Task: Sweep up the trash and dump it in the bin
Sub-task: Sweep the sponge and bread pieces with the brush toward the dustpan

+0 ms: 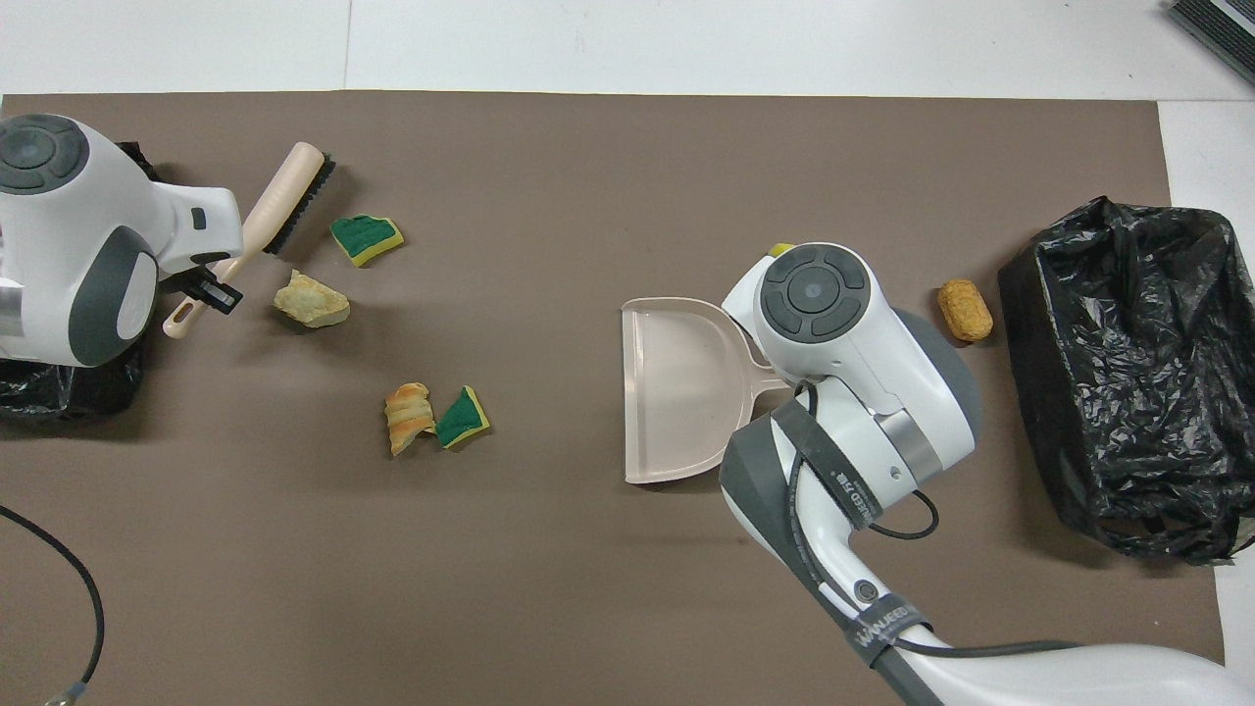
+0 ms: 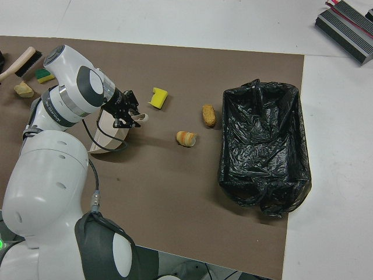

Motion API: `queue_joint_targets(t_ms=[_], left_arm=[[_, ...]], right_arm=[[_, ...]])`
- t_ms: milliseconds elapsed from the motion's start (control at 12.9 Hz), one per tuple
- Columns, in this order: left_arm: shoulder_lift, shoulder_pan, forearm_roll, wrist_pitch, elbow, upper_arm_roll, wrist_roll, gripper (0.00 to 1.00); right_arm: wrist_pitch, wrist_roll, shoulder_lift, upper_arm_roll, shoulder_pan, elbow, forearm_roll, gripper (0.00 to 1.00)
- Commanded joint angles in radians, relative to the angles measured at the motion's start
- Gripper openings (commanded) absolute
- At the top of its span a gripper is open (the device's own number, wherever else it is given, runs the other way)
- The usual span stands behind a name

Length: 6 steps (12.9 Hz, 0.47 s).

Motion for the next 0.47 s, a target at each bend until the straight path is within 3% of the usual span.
queue_joint_targets(t_ms=[0, 233, 388], left_arm=[[-0.081, -0.021, 0.02, -0.051, -0.105, -0.006, 0.009, 0.0], [-0.2, -0.035, 0.014, -0.052, -0.269, -0.017, 0.003, 0.0], [-0.266, -0.096, -0.063, -0.074, -0.342, -0.014, -0.016, 0.0]], right_arm=[[0.026, 0.03, -0.031, 0.007, -0.015, -0.043, -0.016, 0.0], [0.027, 0.03, -0.032, 0.007, -0.016, -0.05, -0.016, 0.0], [0.027, 0.031, -0.032, 0.007, -0.016, -0.05, -0.016, 0.0]])
